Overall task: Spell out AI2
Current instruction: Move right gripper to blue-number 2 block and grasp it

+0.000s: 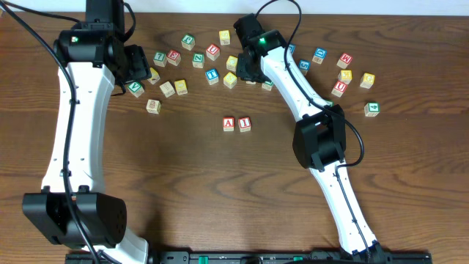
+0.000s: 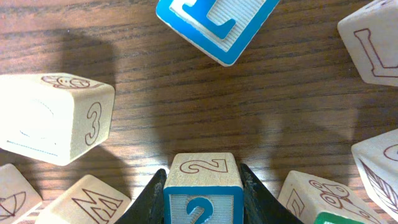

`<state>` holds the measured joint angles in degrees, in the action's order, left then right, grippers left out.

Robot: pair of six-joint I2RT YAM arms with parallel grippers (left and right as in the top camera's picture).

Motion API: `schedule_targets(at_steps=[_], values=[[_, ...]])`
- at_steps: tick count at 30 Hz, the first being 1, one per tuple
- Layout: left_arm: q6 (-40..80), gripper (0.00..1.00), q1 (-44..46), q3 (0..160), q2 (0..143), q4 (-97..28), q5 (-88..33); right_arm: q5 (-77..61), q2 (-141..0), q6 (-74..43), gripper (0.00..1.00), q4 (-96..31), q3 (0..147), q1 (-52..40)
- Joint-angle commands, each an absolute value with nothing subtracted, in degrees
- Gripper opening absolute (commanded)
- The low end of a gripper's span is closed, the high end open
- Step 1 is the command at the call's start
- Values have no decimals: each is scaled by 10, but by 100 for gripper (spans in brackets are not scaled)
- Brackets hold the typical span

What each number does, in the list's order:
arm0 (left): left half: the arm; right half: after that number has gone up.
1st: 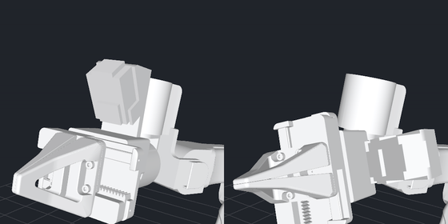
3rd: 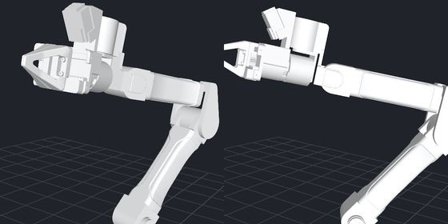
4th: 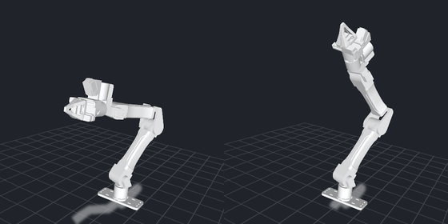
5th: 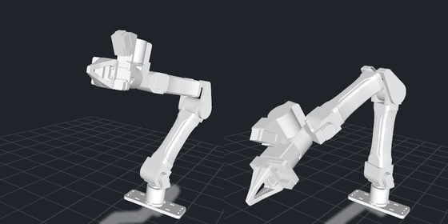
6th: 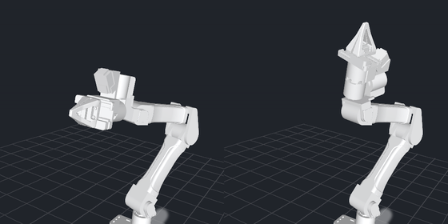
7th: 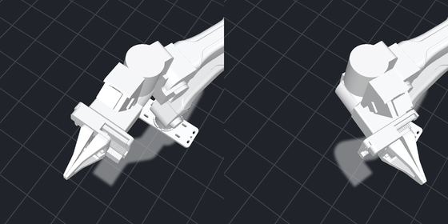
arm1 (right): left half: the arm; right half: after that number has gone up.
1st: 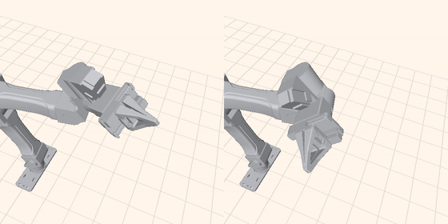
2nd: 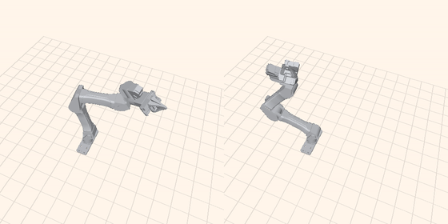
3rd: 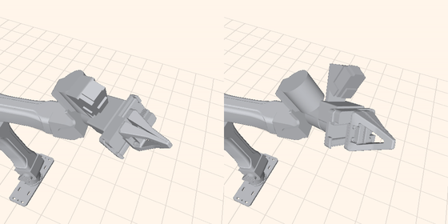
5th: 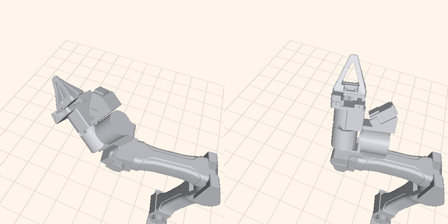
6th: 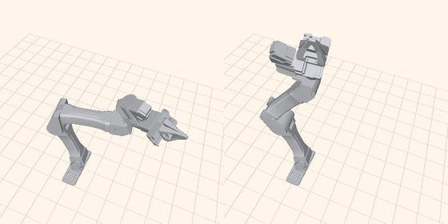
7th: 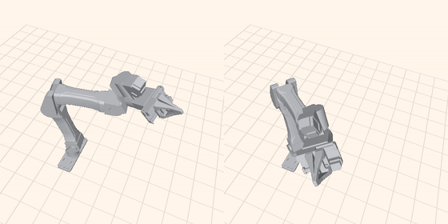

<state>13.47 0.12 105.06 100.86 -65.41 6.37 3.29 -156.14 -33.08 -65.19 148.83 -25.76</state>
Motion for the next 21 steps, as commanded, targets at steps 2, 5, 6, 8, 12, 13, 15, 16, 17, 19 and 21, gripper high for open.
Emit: schedule_targets(at_steps=[2,5,6,8,12,13,15,16,17,19,21], values=[[132,74,1,1058,1008,-655,71,31,-1511,-295,24,-660,1491,-262],[132,74,1,1058,1008,-656,71,24,-1480,-282,20,-677,1491,-261],[132,74,1,1058,1008,-656,71,24,-1468,-282,18,-687,1491,-261],[132,74,1,1058,1008,-656,71,22,-1443,-274,17,-713,1491,-262],[132,74,1,1058,1008,-656,71,13,-1402,-238,18,-775,1491,-262],[132,74,1,1058,1008,-656,71,13,-1393,-230,17,-796,1491,-262],[132,74,1,1058,1008,-656,71,13,-1382,-221,17,-835,1491,-262],[132,74,1,1058,1008,-656,71,13,-1379,-218,17,-855,1491,-262],[132,74,1,1057,1008,-656,71,13,-1379,-215,17,-871,1491,-262],[132,74,1,1056,1008,-656,71,13,-1381,-215,17,-910,1490,-262],[132,74,1,1055,1008,-656,71,13,-1387,-215,17,-936,1490,-264]])
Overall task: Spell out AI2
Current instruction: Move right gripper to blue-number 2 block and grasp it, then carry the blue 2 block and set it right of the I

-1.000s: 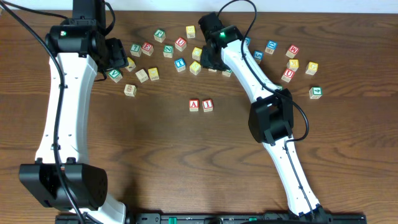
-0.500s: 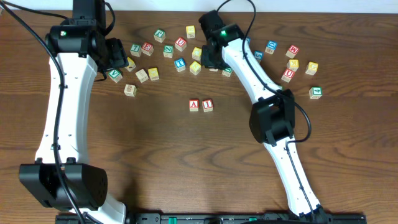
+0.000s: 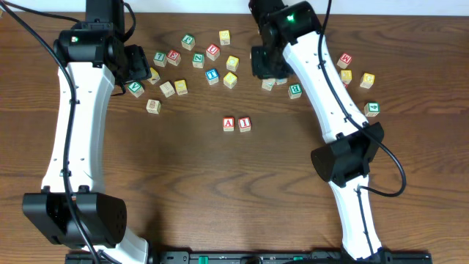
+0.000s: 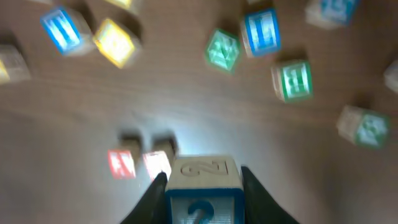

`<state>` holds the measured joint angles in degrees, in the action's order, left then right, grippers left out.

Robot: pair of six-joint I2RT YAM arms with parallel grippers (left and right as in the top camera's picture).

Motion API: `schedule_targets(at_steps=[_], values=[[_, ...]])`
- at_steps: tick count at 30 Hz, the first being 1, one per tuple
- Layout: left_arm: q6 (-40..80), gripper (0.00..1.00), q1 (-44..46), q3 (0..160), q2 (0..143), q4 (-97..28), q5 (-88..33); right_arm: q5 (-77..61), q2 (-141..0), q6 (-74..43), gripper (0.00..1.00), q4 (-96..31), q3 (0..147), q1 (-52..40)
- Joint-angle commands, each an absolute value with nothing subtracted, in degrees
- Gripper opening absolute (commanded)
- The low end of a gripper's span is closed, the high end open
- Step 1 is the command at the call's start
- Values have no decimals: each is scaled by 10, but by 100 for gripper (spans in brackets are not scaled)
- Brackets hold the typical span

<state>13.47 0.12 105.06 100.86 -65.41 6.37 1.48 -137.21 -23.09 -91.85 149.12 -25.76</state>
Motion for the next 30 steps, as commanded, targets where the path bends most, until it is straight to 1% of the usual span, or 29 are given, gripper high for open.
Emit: schedule_targets(at_steps=[1,4,12,13,21,26,30], values=[[132,74,1,1054,1008,-656,71,13,-1390,-215,17,-946,1489,-266],[132,74,1,1054,1008,-655,71,13,-1399,-215,13,-955,1478,-274],[132,73,1,1054,1008,-655,71,13,-1399,-207,11,-911,1367,-291],[132,74,1,1054,1008,-655,71,13,-1399,-207,11,-896,1336,-292],[132,74,1,1054,1009,-655,71,7,-1399,-204,14,-828,1258,-293],[132,74,1,1054,1009,-655,71,-11,-1399,-178,17,-787,1228,-294],[132,74,1,1054,1009,-655,71,-12,-1399,-177,18,-780,1218,-293]])
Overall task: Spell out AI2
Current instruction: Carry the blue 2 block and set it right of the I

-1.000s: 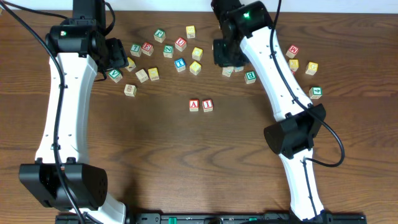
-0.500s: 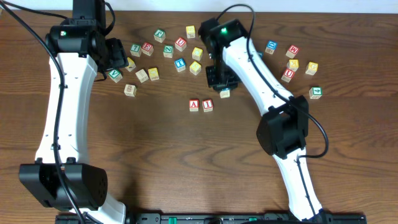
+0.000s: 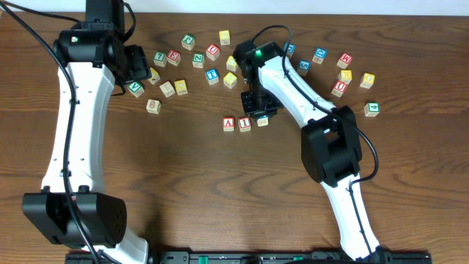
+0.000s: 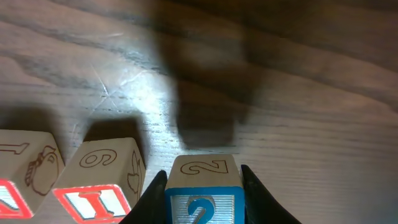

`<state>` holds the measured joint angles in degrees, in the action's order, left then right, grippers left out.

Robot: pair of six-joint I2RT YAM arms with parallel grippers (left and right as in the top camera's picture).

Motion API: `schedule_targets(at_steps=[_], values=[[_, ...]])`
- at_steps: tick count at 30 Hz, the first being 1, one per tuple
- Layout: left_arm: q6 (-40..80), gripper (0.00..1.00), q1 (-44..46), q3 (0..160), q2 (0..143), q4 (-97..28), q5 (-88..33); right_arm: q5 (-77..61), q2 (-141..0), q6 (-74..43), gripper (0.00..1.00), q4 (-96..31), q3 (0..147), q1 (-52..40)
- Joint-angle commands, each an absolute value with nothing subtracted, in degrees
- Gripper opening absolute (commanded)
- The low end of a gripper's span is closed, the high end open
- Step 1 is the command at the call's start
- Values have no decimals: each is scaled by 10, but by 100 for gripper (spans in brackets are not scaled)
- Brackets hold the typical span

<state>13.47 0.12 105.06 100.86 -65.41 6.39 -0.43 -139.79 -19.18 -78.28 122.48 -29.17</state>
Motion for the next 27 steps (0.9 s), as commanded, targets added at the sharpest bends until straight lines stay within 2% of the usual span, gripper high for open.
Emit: schedule_targets(at_steps=[1,15,21,27], values=[[132,74,1,1054,1009,-655,71,-12,-1399,-177,19,-781,1217,-293],[132,74,1,1054,1009,-655,71,-13,-1399,-178,25,-773,1191,-293],[132,74,1,1054,1009,-655,71,-13,-1399,-177,38,-773,1191,-293],[132,74,1,1054,1009,-655,71,-13,-1399,-177,41,-774,1191,-293]])
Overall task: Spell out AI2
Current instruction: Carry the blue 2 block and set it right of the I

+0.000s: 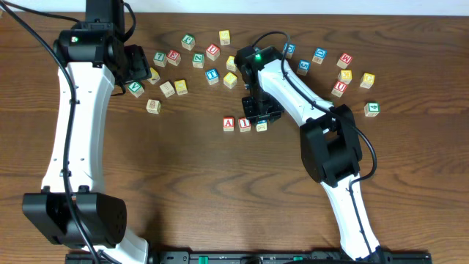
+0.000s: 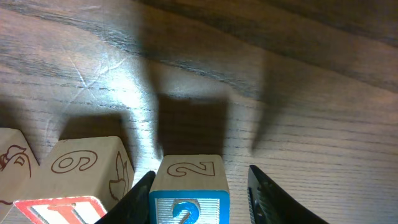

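In the overhead view the red A block (image 1: 229, 124) and red I block (image 1: 244, 124) lie side by side mid-table, with the blue 2 block (image 1: 261, 126) just right of the I. My right gripper (image 1: 261, 111) hovers over it. In the right wrist view the 2 block (image 2: 188, 190) rests on the wood beside the I block (image 2: 81, 180). The right gripper (image 2: 202, 186) is open around it, with a clear gap at the right finger (image 2: 270, 199). My left gripper (image 1: 137, 67) sits far left by the loose blocks, its jaws unclear.
Several loose letter blocks are scattered across the back of the table, from a green V block (image 1: 135, 89) on the left to a green block (image 1: 372, 108) at the right. The right arm's links run down the table's right half.
My right gripper has opened and let go of the 2 block, which now sits on the table touching or nearly touching the I block. The left arm has not moved.
My right gripper was shut on the 2 block among the loose blocks at the back. Then it held the block high over the table. It then had it low beside the A and I, and now the block rests there, released.
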`<state>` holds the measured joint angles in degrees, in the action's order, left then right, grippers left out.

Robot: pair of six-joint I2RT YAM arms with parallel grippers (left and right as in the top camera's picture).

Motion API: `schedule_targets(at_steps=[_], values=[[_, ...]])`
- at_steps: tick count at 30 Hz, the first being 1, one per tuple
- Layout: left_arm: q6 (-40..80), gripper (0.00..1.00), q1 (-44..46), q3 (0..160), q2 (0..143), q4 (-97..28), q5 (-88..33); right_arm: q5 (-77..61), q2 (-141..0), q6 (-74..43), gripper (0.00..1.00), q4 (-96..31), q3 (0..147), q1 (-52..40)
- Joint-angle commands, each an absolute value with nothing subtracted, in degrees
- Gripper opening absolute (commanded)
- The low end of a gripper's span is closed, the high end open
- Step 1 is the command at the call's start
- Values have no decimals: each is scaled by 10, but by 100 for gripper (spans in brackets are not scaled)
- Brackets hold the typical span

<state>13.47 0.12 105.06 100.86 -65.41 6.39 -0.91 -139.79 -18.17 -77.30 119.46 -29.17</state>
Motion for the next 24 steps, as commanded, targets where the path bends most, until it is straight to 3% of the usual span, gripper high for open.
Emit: schedule_targets(at_steps=[1,11,24], values=[[132,74,1,1054,1009,-655,71,-13,-1399,-177,42,-774,1191,-293],[132,74,1,1054,1009,-655,71,-13,-1399,-177,40,-769,1191,-292],[132,74,1,1054,1009,-655,71,-13,-1399,-177,19,-766,1191,-284]])
